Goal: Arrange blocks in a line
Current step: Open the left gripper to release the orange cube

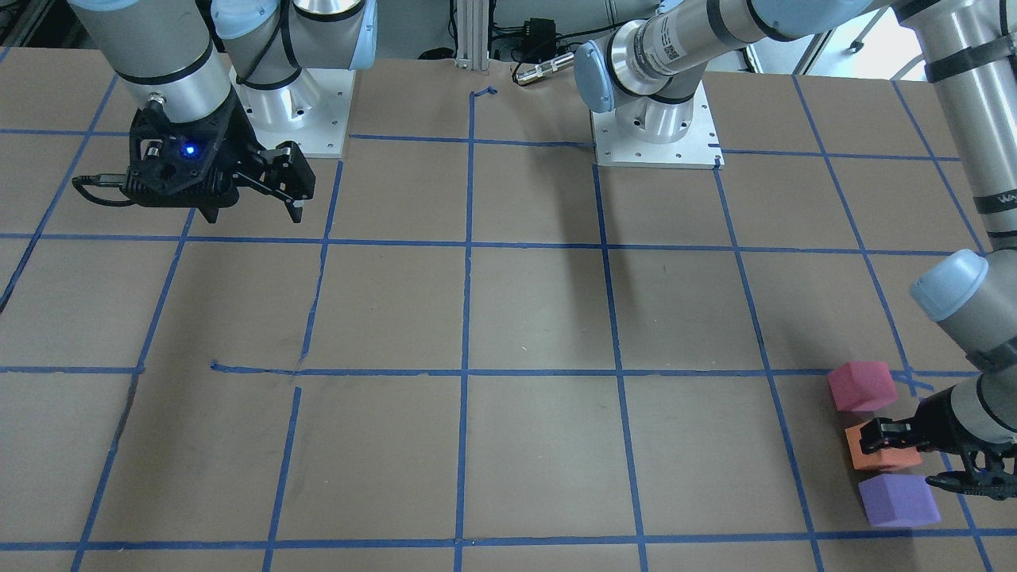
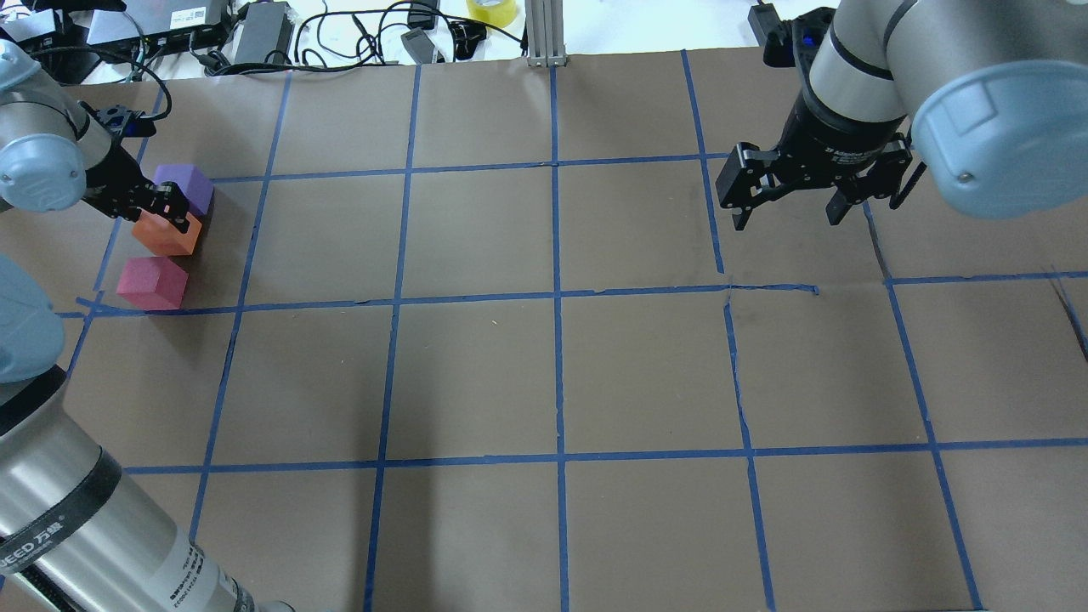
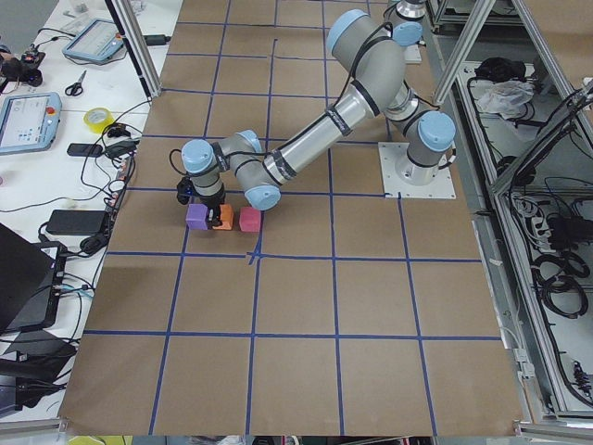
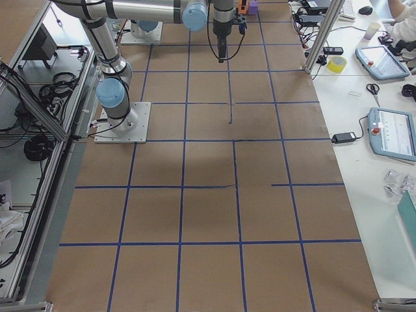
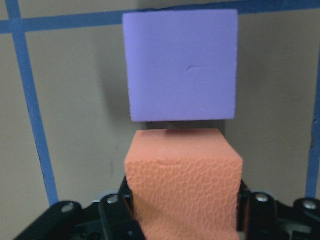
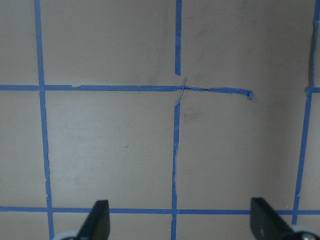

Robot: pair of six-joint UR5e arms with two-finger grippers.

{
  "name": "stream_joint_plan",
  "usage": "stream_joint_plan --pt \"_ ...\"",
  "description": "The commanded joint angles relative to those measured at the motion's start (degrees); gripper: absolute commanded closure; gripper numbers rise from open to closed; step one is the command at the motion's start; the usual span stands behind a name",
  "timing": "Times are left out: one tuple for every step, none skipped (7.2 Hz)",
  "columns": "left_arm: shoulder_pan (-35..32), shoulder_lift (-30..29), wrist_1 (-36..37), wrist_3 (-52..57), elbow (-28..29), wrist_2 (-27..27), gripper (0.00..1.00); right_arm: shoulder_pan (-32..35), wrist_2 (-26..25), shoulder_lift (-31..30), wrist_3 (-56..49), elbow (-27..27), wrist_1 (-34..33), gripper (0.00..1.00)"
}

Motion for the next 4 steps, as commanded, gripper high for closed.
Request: stream_joint_plan --pt "-0.03 -0.17 0.79 0.06 -0.47 -0.1 1.0 0.0 0.02 0.03 0.0 0.01 0.06 0.0" --pt "0.06 -0.17 0.7 0.06 -0.47 -0.01 1.0 0.0 -0.07 0.03 0.0 0.01 0.06 0.0" --pt "0.06 -0.08 0.79 0.23 -0.47 -0.01 0.94 0.0 -0.07 -0.06 0.0 0.01 0.06 0.0" --pt "0.06 0.35 0.79 0.06 -0.47 -0.71 0.14 0.0 -0.07 0.03 0.0 0.01 0.15 0.0"
